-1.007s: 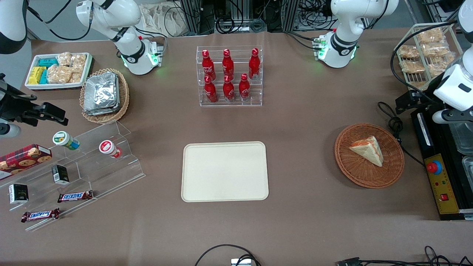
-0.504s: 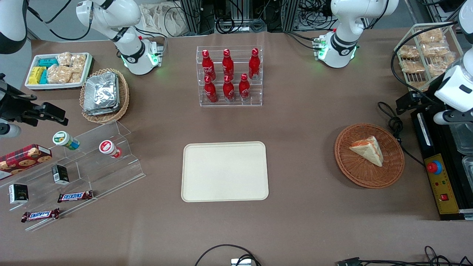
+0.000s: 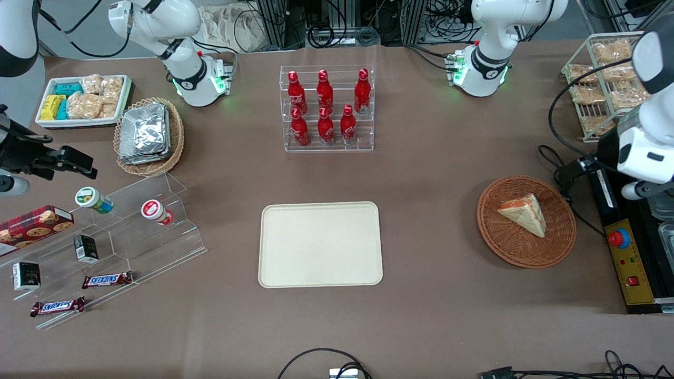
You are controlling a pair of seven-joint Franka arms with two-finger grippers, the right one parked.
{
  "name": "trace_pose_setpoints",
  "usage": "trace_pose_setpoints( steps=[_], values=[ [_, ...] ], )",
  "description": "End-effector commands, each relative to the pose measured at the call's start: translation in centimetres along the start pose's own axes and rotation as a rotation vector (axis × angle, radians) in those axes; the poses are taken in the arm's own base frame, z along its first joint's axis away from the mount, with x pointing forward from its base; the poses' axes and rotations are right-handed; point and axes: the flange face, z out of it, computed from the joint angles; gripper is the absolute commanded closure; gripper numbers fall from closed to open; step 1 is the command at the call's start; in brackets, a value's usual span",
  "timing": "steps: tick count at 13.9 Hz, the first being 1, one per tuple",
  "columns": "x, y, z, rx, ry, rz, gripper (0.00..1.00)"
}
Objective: Place sandwich from basket to tray
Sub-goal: 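Move the left gripper over the sandwich in the wicker basket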
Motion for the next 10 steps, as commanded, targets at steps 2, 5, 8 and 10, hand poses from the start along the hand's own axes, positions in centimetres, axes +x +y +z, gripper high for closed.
trace_pose_setpoints(
  steps=[2,5,8,10],
  values=[
    [-1.0,-3.2,5.7,-0.016,0.035,-0.147,0.00],
    [-1.4,-4.1,10.5,-0.033,0.055,-0.272,0.00],
    [-1.4,-3.8,13.4,-0.024,0.045,-0.356,0.00],
    [-0.9,-3.4,15.4,-0.017,0.034,-0.416,0.00]
  ],
)
